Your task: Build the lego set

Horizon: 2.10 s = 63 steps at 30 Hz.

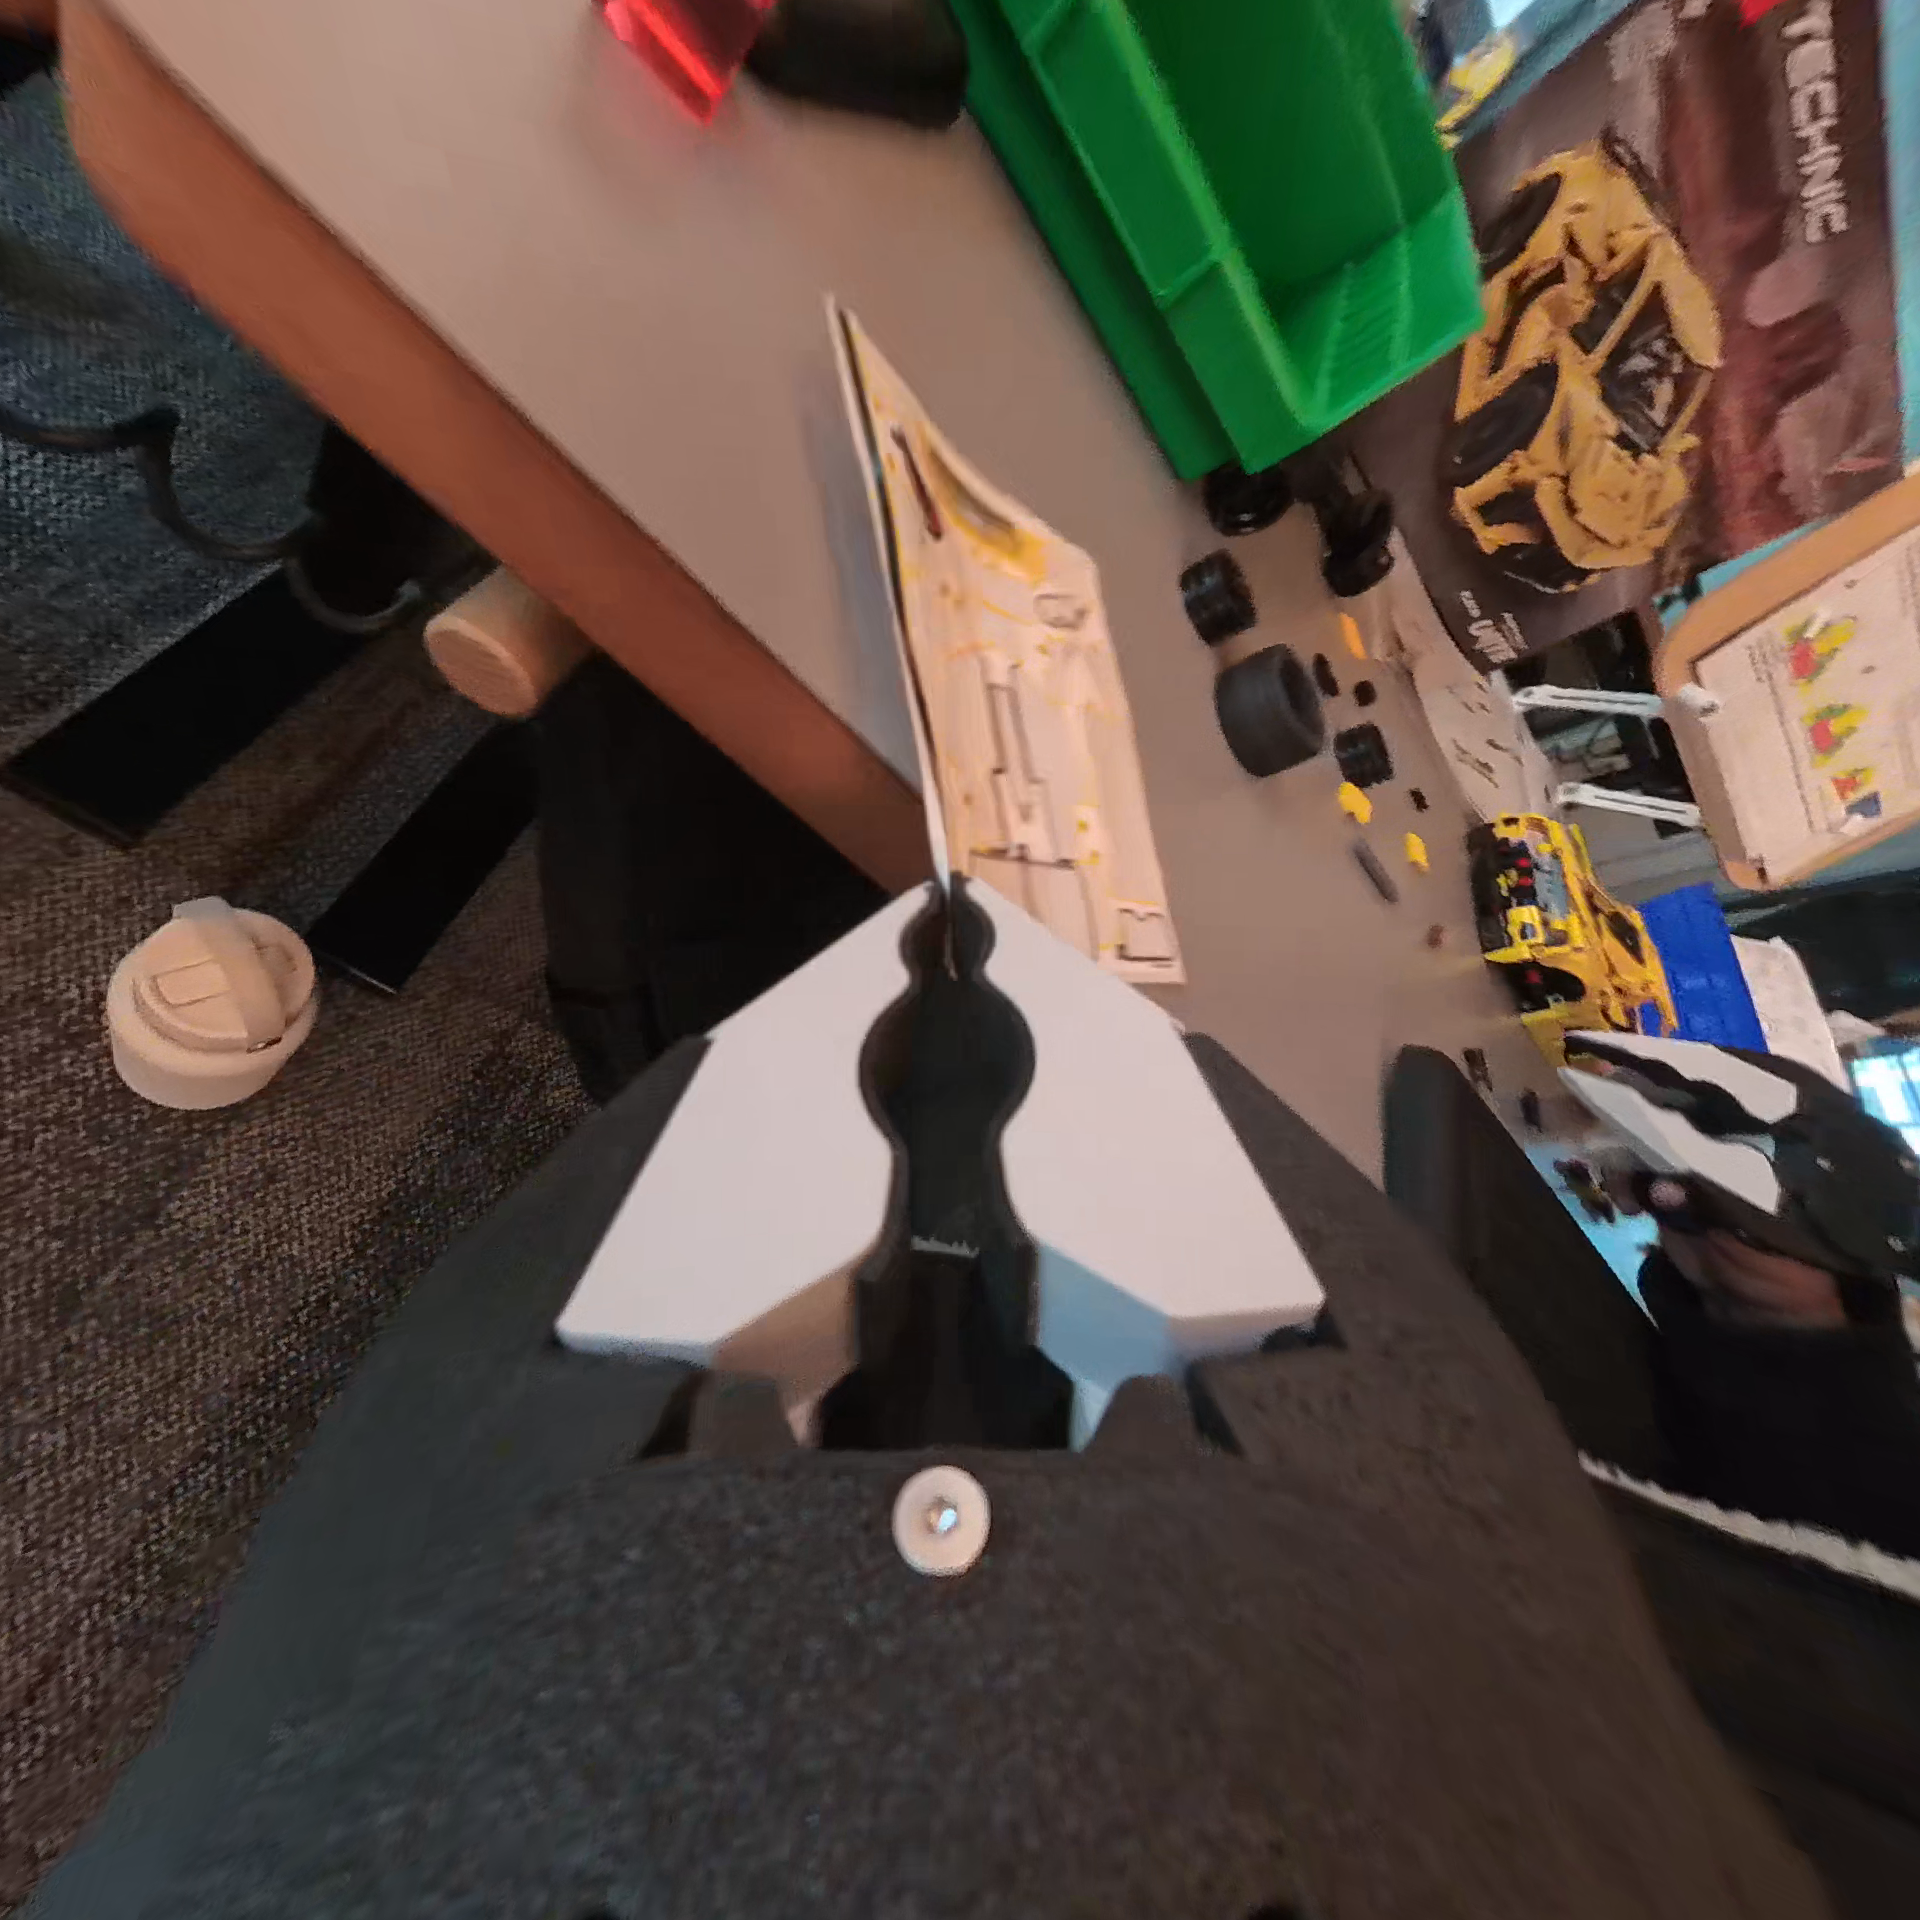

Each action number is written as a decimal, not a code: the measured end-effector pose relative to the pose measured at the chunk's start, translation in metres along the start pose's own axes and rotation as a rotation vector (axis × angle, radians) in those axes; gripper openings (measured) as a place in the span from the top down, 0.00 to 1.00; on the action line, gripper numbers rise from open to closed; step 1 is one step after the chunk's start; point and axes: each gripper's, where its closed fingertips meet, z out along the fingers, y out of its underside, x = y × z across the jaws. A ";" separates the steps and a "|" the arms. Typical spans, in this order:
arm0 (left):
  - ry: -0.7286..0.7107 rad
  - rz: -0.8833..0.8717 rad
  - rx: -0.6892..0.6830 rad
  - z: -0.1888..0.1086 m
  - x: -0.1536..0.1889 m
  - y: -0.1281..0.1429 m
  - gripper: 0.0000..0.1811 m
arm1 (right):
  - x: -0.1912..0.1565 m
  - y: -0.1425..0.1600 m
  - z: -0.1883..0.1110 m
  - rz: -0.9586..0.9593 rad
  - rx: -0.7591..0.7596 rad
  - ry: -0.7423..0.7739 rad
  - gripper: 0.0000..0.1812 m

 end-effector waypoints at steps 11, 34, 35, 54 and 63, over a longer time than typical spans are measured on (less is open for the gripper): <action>0.973 0.482 0.107 -0.051 0.278 0.013 1.00 | -0.028 -0.114 -0.026 0.608 0.324 -0.582 0.71; 1.009 0.540 -0.166 0.064 0.372 0.072 0.80 | 0.025 -0.103 -0.106 0.881 0.653 -0.845 1.00; 1.003 0.550 -0.184 0.069 0.375 0.075 0.80 | 0.027 -0.102 -0.105 0.887 0.650 -0.831 1.00; 1.133 0.359 -0.409 0.082 0.391 0.117 1.00 | 0.023 -0.117 -0.103 0.864 0.742 -0.817 0.90; 1.021 0.400 -0.355 0.105 0.385 0.115 1.00 | 0.038 -0.100 -0.087 0.916 0.669 -0.674 1.00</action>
